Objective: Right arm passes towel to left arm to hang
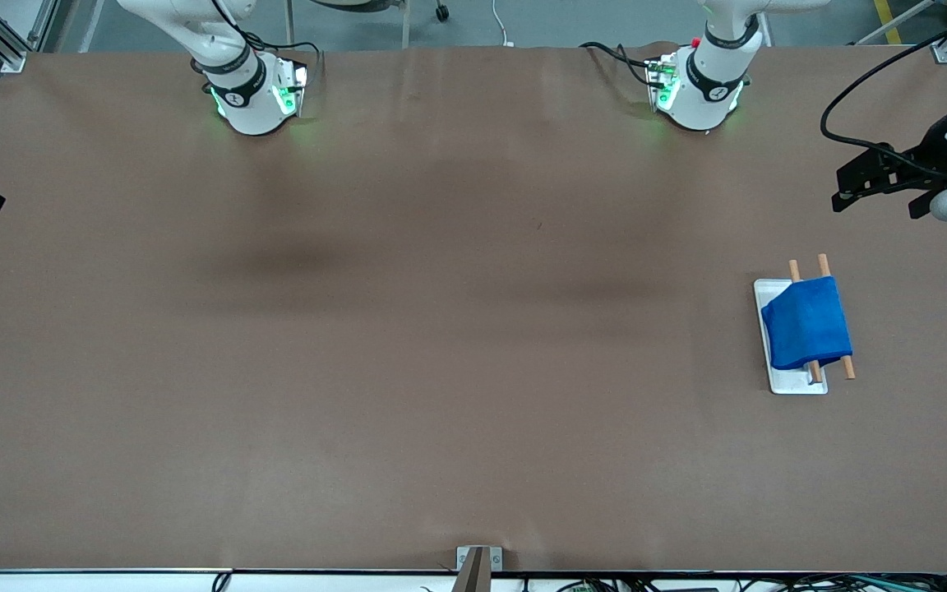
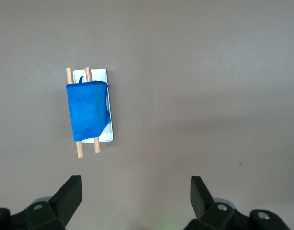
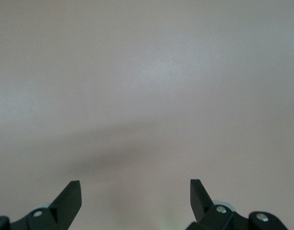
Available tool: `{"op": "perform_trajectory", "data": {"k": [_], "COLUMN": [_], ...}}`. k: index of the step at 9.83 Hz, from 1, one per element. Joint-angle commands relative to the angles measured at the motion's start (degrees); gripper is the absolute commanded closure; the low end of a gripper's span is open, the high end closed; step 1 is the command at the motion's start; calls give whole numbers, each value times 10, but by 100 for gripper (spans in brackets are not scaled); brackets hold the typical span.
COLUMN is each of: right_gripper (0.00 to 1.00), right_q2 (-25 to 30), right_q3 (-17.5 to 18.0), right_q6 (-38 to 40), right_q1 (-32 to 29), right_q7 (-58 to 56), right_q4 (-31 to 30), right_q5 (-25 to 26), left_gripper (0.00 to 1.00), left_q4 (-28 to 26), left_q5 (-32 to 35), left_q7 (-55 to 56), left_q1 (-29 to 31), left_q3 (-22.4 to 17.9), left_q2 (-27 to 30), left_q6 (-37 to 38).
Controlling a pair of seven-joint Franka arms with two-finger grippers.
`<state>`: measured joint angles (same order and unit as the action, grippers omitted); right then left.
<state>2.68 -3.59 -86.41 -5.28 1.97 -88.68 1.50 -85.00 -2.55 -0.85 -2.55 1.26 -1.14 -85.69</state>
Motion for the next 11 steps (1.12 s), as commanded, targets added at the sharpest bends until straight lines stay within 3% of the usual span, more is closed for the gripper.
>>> {"op": "perform_trajectory", "data": {"k": [1, 11], "right_gripper": [0, 0], "right_q2": [0, 0], "right_q3": [2, 0], "right_q6": [8, 4], "right_q1": [0, 1], "right_q7": [12, 11], "right_q4": [6, 5], "right_q5": [2, -14], "left_gripper": [0, 0], "left_q4": [-28, -57], "left_q5": [12, 18], "left_q7": [8, 21], "left_q1": [-7, -6], "left_q3": [-7, -3], "left_q2": [-1, 21], "left_q6": [-15, -56]}}
